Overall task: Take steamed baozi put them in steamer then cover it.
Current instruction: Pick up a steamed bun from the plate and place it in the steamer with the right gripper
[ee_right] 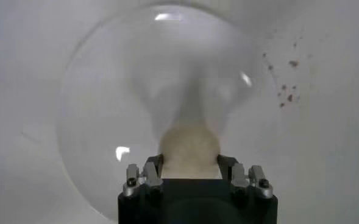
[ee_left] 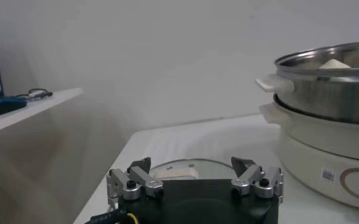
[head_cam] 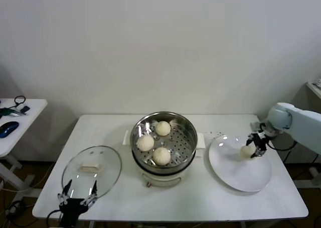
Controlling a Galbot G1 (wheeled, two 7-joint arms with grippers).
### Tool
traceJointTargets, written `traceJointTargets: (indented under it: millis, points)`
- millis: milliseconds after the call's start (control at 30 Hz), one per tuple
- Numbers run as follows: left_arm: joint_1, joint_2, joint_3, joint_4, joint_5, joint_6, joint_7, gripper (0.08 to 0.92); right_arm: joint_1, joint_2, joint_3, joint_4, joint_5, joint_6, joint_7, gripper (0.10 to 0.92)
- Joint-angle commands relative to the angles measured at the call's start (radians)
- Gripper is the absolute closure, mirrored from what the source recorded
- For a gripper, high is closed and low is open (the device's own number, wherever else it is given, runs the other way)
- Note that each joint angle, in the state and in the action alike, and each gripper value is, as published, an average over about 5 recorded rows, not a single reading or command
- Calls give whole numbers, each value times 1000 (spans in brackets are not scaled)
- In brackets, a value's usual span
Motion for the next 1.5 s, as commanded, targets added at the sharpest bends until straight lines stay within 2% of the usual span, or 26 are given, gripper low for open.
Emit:
traceJointTargets:
  millis: [33,300,633,867,1500]
  points:
    - [0,1,0,-1,0,0,0,177,524,76,-375,181,296,0,-53,406]
    - [-3,6,9,-5,1,0,-1,177,734,233,-383,371,520,-105,-6,404]
    - [1,12,18,-25,5,2,2,177,569,389,-252,480,647,-278,197,404]
    - [0,14,14,-28,1,4,2,177,448,444,-259,432,597,-327,260,403]
    - [0,2,18,-19,1,2,1,177,292,409,-230,371,442,-350,302,404]
